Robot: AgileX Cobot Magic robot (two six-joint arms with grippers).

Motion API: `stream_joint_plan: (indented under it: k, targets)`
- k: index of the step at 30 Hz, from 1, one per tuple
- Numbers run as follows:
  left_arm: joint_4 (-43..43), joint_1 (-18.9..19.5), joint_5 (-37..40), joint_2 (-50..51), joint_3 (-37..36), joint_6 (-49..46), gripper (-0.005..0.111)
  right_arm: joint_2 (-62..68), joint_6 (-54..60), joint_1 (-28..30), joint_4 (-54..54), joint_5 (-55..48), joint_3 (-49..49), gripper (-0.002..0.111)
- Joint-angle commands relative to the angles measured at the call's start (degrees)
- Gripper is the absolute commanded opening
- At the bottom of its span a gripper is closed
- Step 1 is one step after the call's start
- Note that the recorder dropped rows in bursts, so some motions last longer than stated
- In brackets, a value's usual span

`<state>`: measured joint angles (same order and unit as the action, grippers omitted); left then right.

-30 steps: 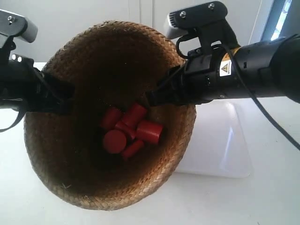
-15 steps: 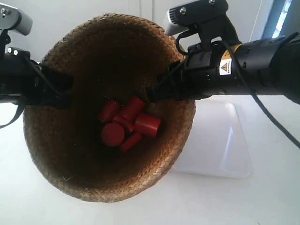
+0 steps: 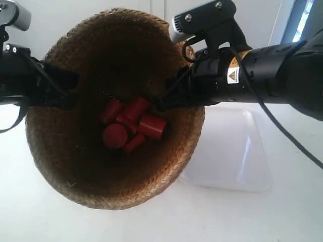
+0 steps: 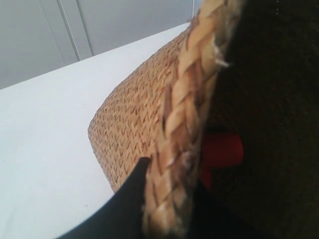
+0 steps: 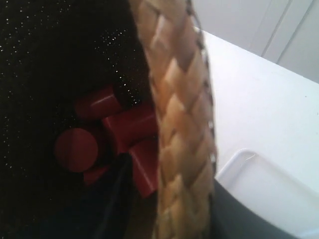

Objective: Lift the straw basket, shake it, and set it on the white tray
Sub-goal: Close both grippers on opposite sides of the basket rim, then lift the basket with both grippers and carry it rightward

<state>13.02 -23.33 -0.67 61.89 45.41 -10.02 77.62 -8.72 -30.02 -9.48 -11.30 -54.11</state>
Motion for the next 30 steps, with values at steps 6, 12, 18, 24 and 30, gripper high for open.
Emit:
stream_joint_plan:
  k: [6,12,18,24,30]
  targets:
    - [0.4,-0.8,-5.6,3.0,0.4,-2.3,0.0,2.0,-0.1,-0.2,-0.8,6.2,0.3,0.0]
    - [0.4,-0.8,-8.4,5.0,0.4,-2.5,0.0,1.7,-0.1,-0.2,-0.8,6.0,0.3,0.0]
    - [0.4,-7.5,1.9,-7.6,-1.7,-1.9,0.0,-14.2,-3.0,-8.5,-0.5,-2.2,4.0,0.0]
    - [8.0,-9.0,-16.2,-5.8,-7.2,-8.2,0.0,-14.8,-1.7,-3.9,-0.3,18.3,11.2,0.0]
    - [9.2,-3.5,-4.5,7.7,-2.0,-9.4,0.0,0.6,-5.5,5.2,4.5,8.9,5.4,0.0]
